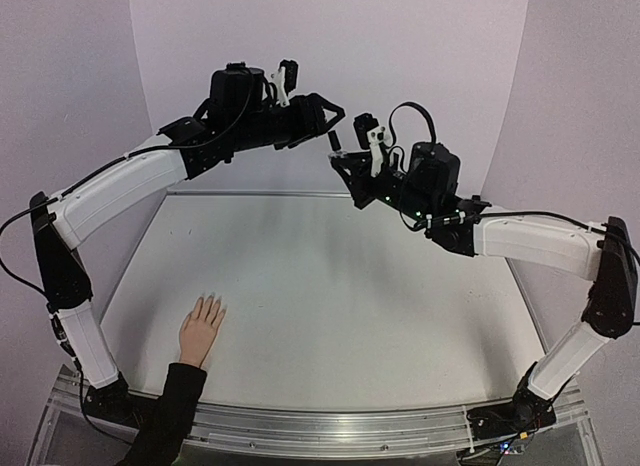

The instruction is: Paint the nails

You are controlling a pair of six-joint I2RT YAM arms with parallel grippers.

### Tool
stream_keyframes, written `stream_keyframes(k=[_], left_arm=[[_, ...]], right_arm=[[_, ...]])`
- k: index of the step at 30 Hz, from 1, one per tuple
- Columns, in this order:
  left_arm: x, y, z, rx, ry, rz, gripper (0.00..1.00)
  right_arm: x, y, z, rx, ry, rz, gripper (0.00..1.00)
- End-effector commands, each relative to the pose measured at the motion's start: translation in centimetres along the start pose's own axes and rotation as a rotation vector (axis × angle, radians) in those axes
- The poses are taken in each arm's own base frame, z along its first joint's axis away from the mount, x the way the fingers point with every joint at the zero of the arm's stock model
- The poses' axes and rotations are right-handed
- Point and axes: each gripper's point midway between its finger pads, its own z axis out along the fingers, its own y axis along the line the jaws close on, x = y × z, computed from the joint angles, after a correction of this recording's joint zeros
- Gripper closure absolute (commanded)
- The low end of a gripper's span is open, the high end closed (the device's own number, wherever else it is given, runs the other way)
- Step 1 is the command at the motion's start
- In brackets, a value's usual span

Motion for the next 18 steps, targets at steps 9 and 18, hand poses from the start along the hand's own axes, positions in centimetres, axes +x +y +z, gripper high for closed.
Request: stream_keyframes(k=[9, 18], left_arm=[[0.4, -0.5, -0.5, 0.009, 0.038, -0.032, 0.44], [0.8, -0.9, -0.2, 0.044, 0.052, -0.028, 0.64]], right_arm=[[-5.0, -0.7, -0.7, 0.036, -0.108, -0.027, 1.00], [-5.3, -0.3, -0.3, 0.024, -0.110, -0.029, 1.00]])
